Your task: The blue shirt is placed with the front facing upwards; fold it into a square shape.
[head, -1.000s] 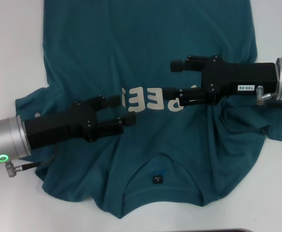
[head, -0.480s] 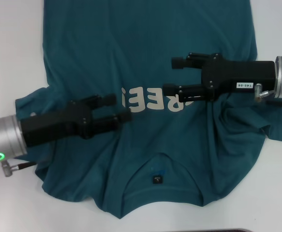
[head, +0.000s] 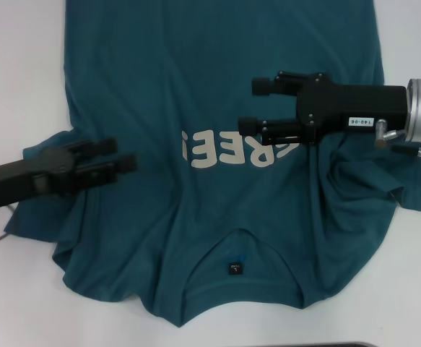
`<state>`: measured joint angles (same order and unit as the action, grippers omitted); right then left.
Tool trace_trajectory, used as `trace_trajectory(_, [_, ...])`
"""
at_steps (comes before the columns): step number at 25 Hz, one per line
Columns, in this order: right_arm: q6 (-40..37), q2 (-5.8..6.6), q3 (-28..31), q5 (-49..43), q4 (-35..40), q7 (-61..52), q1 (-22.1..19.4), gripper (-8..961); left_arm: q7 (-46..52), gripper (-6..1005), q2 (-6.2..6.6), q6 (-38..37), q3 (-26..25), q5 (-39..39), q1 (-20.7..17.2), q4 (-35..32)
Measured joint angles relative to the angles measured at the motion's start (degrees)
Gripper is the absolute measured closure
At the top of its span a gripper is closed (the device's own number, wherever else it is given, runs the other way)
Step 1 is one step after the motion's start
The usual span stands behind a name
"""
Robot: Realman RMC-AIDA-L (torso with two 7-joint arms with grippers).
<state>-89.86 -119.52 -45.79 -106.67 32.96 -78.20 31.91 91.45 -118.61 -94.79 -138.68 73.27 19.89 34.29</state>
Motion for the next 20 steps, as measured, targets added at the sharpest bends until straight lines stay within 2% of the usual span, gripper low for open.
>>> trace_trajectory(7, [0.13, 0.0, -0.07, 0.22, -0.23, -0.32, 0.27, 38, 5.43, 196, 4.8, 0.27, -0.27, -1.46, -0.78, 0.06])
trace_trajectory(12, [0.13, 0.0, -0.09, 0.42, -0.27, -0.41, 0.39, 38, 6.61, 205, 7.02, 0.92, -1.19, -3.29, -1.02, 0.08])
trace_trajectory(20, [0.13, 0.0, -0.18, 0.85, 0.04, -1.27, 0.43, 38, 7.19, 219, 8.29, 3.28, -6.41, -8.11, -1.14, 0.15])
